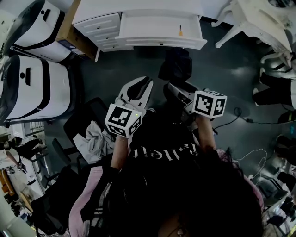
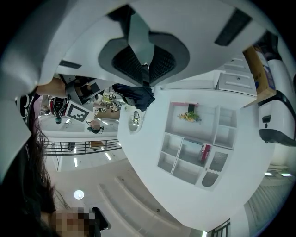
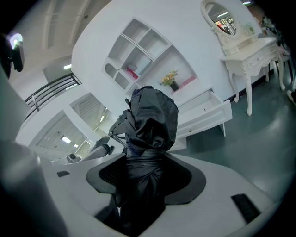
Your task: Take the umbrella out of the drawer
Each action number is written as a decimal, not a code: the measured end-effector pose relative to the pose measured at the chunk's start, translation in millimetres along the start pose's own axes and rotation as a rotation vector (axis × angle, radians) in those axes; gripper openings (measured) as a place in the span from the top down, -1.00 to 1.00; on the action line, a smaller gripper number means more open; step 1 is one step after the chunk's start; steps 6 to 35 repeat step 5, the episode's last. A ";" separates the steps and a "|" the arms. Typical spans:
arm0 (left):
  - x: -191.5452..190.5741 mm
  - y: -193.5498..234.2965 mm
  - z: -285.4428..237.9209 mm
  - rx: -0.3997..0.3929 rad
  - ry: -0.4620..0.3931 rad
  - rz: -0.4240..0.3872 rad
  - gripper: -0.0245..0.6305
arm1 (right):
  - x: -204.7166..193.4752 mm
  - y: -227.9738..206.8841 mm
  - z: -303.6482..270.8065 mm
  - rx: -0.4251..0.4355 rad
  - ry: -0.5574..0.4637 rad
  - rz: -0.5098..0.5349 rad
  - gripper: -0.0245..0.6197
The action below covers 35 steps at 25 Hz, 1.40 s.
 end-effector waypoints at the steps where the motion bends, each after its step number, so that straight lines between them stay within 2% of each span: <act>1: -1.6 -3.4 -0.1 -0.003 -0.001 0.001 0.80 | -1.1 -0.1 2.2 0.002 -0.003 0.004 0.06; 35: -1.2 -7.3 -1.4 -0.017 -0.004 0.000 0.80 | 0.0 2.2 3.3 0.007 0.000 0.009 0.06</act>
Point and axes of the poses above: the fingertips, and each gripper's own axes: z backward along the fingers, y to its left, x out of its top, the point moved 10 cm from there along z, backward along the fingers, and after that the axes turned 9 degrees about z, right-handed, at the moved point
